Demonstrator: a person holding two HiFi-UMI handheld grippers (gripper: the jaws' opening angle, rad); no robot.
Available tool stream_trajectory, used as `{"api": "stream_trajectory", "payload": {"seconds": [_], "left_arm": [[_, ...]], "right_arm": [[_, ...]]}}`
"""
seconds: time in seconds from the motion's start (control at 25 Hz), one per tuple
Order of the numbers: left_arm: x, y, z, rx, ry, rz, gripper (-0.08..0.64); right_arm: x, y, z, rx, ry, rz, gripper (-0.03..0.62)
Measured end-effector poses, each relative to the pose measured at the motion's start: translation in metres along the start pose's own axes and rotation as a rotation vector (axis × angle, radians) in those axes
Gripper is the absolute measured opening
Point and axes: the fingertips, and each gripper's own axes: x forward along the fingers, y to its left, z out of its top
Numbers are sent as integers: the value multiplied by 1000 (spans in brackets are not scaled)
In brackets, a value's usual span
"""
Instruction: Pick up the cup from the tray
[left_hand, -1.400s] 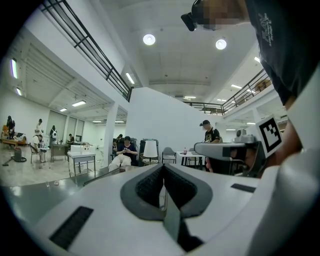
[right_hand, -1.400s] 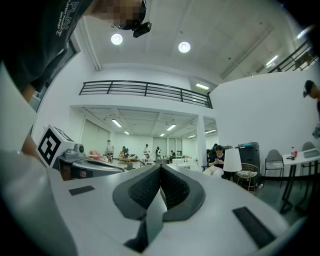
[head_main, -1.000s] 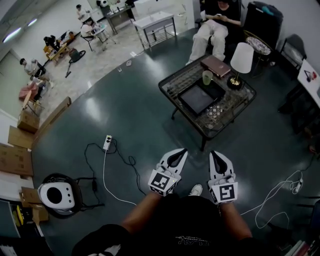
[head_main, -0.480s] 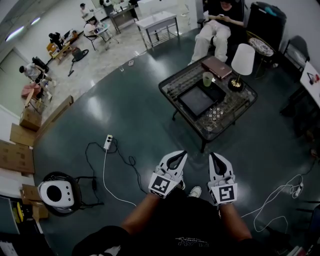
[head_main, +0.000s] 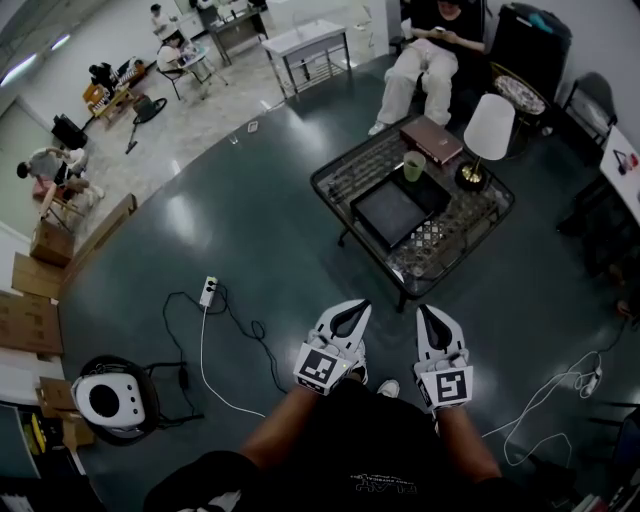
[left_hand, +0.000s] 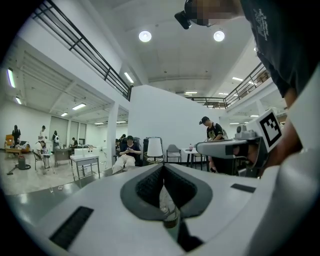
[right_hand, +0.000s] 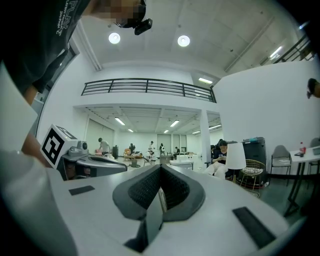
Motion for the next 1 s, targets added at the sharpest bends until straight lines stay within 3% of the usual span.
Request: {"api": "stream_trajectory", "payload": {"seconds": [1.0], "left_arm": [[71, 106, -2, -39, -4, -120, 9]], "right_arm": [[126, -27, -7, -4, 51, -79, -2]]}}
